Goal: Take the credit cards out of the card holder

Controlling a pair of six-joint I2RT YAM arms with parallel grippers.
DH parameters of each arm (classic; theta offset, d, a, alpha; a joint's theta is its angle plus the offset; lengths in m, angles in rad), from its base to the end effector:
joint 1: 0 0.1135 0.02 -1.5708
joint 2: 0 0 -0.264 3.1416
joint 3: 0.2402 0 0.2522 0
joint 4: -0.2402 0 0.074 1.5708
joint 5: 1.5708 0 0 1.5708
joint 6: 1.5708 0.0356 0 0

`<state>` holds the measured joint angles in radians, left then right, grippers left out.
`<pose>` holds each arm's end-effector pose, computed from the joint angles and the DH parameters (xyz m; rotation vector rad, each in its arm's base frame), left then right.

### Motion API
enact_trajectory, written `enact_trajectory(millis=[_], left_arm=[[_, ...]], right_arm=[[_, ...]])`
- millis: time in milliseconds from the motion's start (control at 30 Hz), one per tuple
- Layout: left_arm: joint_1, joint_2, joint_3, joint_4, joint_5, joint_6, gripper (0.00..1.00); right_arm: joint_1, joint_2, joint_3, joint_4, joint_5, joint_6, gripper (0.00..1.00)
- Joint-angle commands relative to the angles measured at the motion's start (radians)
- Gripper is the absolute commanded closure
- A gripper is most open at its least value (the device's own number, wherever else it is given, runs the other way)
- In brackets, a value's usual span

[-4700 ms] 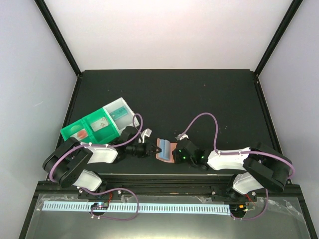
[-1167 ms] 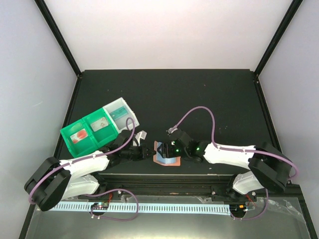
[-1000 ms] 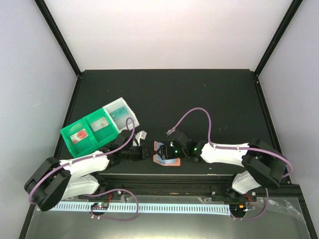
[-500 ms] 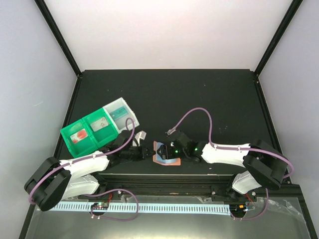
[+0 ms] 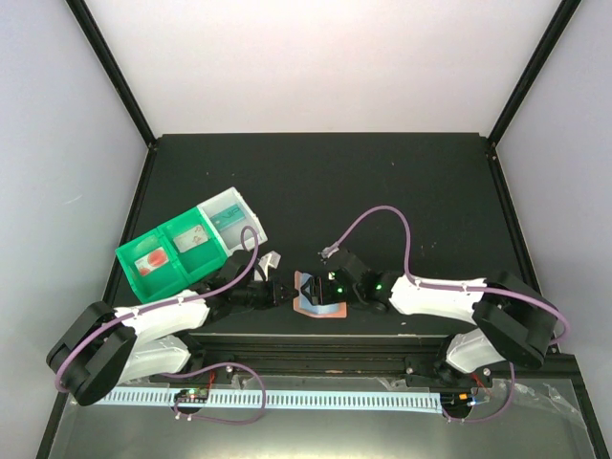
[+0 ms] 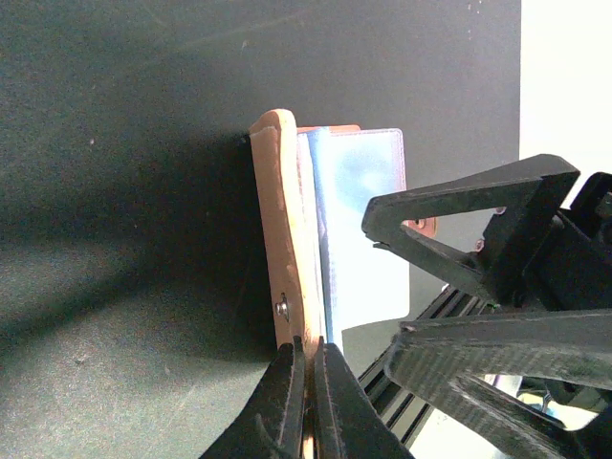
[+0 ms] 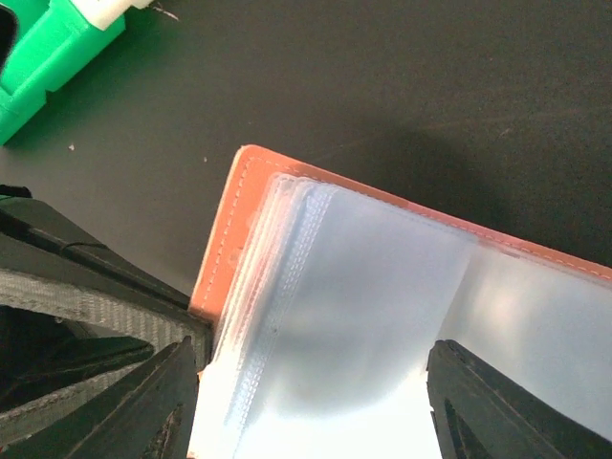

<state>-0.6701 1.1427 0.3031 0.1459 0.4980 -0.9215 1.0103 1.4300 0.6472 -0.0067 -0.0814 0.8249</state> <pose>0.1459 -0.1373 0.1441 -0.0180 2.5695 -1.3089 0.1443 0.2353 0.1669 -0.2820 2.5657 0.9079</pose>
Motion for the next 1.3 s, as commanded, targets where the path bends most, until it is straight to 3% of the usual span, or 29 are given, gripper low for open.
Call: enact_trajectory(millis=[0, 467, 900, 1033, 1267], left_arm=[[-0.009, -0.018, -0.002, 0.017, -0.006, -0.007, 0.98], [-0.008, -0.024, -0.005, 0.014, -0.008, -0.007, 0.98], [-0.008, -0.029, 0.001, 0.007, -0.009, -0.008, 0.98], [-0.009, -0.034, -0.002, 0.006, -0.013, -0.008, 0.98], [-0.01, -0.05, -0.016, 0.004, -0.022, -0.014, 0.99]], right_arm=[[0.004, 0.041, 0.001, 0.01, 0.004, -0.002, 0.34], [0.004, 0.051, -0.018, -0.027, 0.063, -0.004, 0.42], [0.002, -0.056, -0.021, -0.243, 0.259, -0.032, 0.46], [0.002, -0.12, 0.006, -0.268, 0.223, -0.048, 0.47], [0.004, -0.141, -0.014, -0.071, 0.035, -0.035, 0.42]])
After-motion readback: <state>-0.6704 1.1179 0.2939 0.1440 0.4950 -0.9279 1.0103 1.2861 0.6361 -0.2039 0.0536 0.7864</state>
